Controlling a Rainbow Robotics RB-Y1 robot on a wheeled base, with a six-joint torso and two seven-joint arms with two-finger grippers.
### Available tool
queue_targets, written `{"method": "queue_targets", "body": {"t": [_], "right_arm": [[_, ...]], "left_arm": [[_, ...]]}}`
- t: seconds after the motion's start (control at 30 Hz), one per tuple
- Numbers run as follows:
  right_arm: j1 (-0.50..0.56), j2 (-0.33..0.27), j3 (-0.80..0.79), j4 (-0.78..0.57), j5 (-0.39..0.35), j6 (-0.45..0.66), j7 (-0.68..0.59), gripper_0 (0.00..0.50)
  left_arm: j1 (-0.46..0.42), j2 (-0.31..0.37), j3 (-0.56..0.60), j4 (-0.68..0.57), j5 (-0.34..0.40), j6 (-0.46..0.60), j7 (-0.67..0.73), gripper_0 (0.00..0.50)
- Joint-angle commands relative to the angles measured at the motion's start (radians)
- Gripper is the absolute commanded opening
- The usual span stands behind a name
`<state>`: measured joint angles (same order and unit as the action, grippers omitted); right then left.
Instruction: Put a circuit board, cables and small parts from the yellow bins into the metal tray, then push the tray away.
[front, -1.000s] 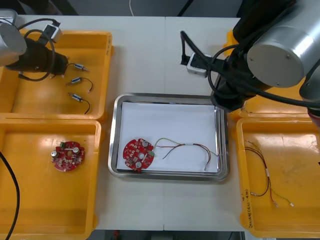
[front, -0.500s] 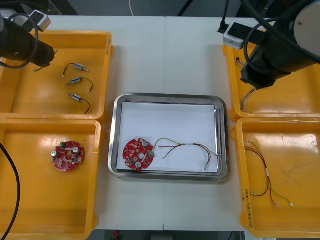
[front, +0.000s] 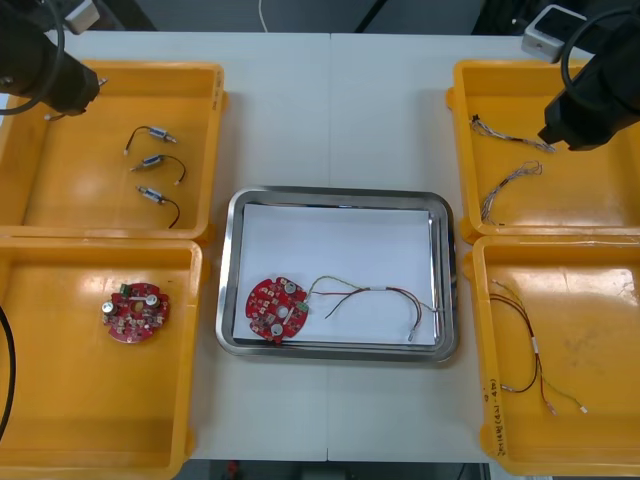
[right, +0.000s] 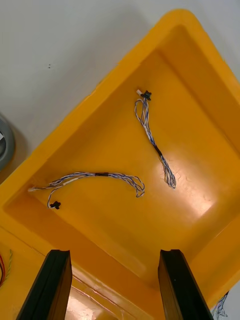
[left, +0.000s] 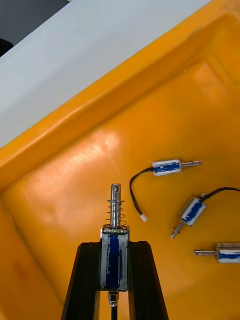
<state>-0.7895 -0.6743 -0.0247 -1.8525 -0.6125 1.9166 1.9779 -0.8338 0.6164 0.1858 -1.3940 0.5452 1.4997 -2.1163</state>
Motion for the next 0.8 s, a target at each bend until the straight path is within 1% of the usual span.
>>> {"method": "queue_targets", "body": {"t": [0.03,0.17,0.23,0.3,0.37,0.43,0.57,0.6,0.67,0.8], "right_arm": [[-0.045,-0.036,-0.064,0.041,0.045,0.003,0.032,0.500],[-0.047,-0.039,-0.069,0.075,0.099,0.003,0.035,0.500],[-0.056,-0.039,-0.069,0.099,0.114,0.003,0.035,0.500],[-0.070,-0.039,-0.069,0.138,0.116,0.003,0.038,0.500],[-0.100,-0.039,-0.069,0.202,0.112,0.003,0.042,0.500],[-0.129,-0.037,-0.069,0.253,0.108,0.003,0.048,0.500],[-0.185,-0.022,-0.067,0.352,0.103,0.003,0.067,0.500],[-0.185,-0.022,-0.067,0.352,0.103,0.003,0.067,0.500],[-0.209,-0.016,-0.067,0.391,0.116,0.003,0.084,0.500],[-0.225,-0.010,-0.066,0.432,0.128,0.003,0.105,0.500]], "left_arm": [[0.039,-0.015,-0.048,-0.171,-0.010,0.086,0.319,0.000],[0.067,-0.038,-0.097,-0.290,-0.010,0.143,0.435,0.001],[0.074,-0.044,-0.123,-0.330,-0.010,0.166,0.486,0.001],[0.076,-0.053,-0.152,-0.364,-0.010,0.188,0.532,0.000],[0.076,-0.064,-0.192,-0.410,-0.013,0.211,0.605,0.000],[0.076,-0.073,-0.221,-0.441,-0.021,0.224,0.650,0.000],[0.076,-0.092,-0.295,-0.497,-0.021,0.231,0.742,0.000],[0.076,-0.092,-0.295,-0.497,-0.021,0.231,0.742,0.000],[0.076,-0.101,-0.351,-0.537,-0.024,0.231,0.812,0.000],[0.074,-0.109,-0.419,-0.571,-0.031,0.231,0.883,0.001]]}}
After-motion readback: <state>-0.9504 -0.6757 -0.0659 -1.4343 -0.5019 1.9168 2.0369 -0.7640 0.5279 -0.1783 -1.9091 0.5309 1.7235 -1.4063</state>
